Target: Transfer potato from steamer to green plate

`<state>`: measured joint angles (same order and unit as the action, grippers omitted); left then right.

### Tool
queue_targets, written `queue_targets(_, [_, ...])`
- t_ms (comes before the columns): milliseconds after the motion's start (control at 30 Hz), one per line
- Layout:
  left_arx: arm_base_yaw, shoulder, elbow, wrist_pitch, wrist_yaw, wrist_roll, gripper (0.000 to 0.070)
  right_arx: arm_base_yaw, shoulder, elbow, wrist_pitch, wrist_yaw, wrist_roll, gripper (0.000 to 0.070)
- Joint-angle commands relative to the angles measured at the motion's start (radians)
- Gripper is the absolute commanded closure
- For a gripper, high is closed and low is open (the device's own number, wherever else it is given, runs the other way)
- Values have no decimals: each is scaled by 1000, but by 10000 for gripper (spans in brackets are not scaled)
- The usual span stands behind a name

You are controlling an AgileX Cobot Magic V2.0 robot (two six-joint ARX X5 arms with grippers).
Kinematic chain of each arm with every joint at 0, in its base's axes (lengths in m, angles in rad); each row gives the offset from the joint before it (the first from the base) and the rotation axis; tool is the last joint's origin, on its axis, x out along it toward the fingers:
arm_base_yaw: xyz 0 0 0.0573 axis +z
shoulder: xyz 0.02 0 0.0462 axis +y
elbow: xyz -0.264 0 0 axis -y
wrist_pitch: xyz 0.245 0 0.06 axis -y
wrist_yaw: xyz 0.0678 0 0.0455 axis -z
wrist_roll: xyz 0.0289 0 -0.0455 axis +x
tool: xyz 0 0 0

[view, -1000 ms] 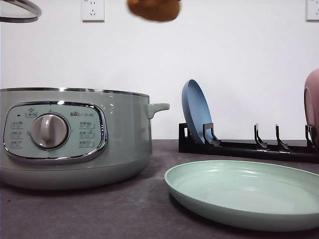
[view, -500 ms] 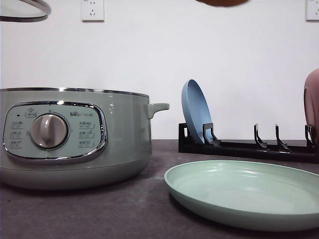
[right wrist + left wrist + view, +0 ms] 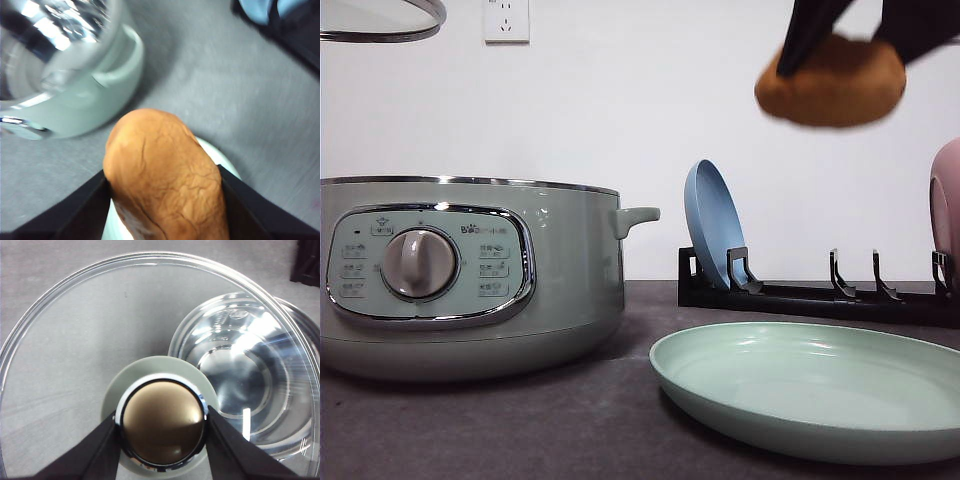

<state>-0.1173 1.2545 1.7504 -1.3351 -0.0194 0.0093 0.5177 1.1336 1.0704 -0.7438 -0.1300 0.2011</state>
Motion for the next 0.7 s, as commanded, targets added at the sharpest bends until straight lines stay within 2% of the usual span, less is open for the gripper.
queue_targets(0, [-5,-5,42,42,2,2,699,20,9,-38,45,20,87,575])
queue_targets(267, [-23,-5,42,42,3,2,699,120,9,-280,289,171,316,574])
queue_targets(433, [-28,-5,42,43,3,2,700,176,9,-372,372,267,404,574])
queue_targets(667, [-37,-5,42,43,5,2,700,222,50,-474,491,304,493,574])
